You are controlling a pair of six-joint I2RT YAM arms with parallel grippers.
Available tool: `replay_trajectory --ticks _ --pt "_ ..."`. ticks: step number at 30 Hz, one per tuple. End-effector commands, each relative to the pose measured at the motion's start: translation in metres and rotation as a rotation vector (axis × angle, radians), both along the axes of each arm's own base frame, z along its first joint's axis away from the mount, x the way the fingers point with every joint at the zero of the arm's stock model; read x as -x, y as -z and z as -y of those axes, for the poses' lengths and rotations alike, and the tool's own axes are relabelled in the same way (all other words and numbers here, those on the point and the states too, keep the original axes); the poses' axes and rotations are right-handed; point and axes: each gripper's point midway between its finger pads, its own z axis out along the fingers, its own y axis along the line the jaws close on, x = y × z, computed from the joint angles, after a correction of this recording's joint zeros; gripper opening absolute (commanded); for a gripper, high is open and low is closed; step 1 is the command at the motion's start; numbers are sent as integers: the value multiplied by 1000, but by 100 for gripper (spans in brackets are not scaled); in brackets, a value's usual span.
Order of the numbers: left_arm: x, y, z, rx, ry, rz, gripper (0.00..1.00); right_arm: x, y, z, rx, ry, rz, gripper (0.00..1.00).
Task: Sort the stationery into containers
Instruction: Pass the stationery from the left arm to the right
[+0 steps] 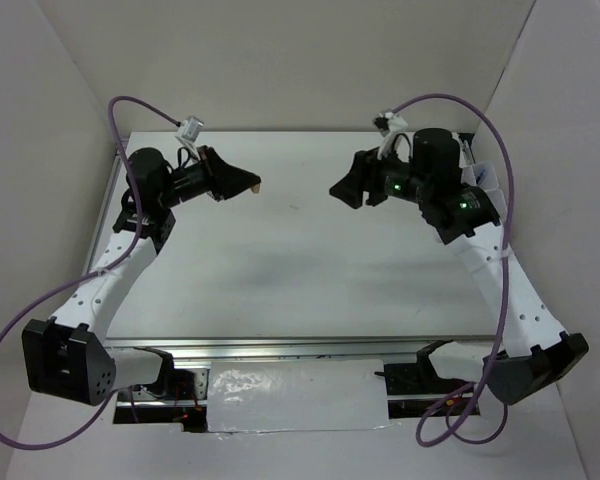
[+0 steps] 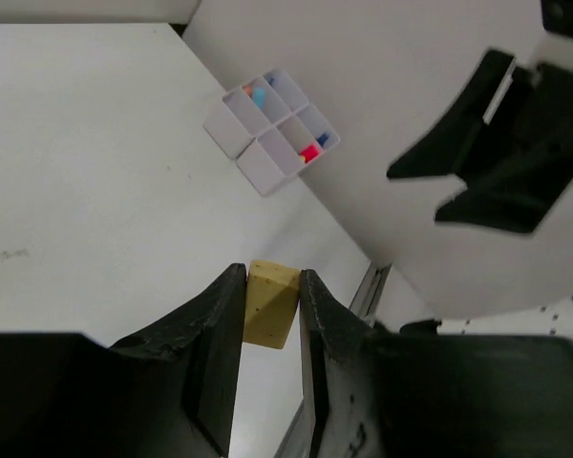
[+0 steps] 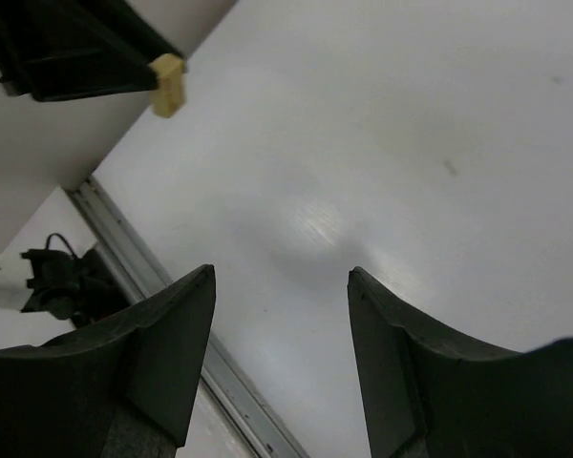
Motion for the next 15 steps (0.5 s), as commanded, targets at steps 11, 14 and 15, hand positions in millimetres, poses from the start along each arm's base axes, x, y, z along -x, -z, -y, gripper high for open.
replay_trajectory --ticks 11,14,15 --pt "-33 -14 -16 200 -370 -427 0 -21 -42 -125 -82 -14 92 65" --pt "-30 -12 -10 204 -349 -447 0 -27 -36 -142 -78 -28 64 65" --pt "-28 -13 -8 204 -345 -447 0 -25 -42 -147 -91 -44 67 65"
